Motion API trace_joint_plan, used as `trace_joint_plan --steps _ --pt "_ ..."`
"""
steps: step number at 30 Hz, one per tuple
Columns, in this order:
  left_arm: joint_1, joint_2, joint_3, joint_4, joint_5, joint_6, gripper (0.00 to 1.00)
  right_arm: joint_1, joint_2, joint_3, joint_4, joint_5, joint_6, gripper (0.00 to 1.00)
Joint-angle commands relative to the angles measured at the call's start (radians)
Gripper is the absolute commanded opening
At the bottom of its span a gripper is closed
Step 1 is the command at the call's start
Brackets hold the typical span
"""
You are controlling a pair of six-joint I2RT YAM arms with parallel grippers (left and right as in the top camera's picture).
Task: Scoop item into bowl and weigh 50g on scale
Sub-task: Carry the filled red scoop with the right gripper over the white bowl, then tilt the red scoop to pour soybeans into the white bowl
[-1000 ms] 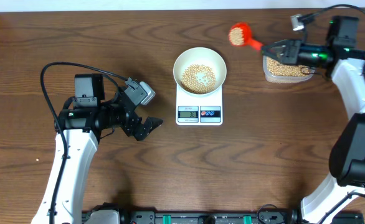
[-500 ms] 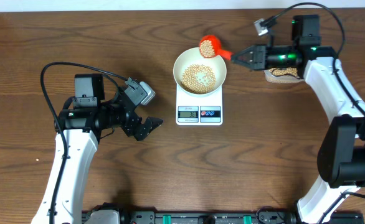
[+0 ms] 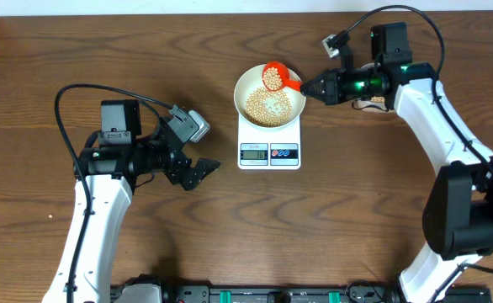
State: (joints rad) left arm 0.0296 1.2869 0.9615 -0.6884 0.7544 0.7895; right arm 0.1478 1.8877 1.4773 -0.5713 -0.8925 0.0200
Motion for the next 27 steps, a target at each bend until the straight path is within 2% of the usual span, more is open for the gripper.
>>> trace_joint_plan --steps 1,27 --pt "-0.003 -0.002 -0.002 -0.003 0.016 -0.001 0.98 0.027 -0.054 0.015 -0.011 0.048 -0.063 0.01" --pt "-0.003 -0.002 -0.002 -0.003 0.016 -0.001 0.98 0.144 -0.114 0.015 -0.085 0.359 -0.195 0.01"
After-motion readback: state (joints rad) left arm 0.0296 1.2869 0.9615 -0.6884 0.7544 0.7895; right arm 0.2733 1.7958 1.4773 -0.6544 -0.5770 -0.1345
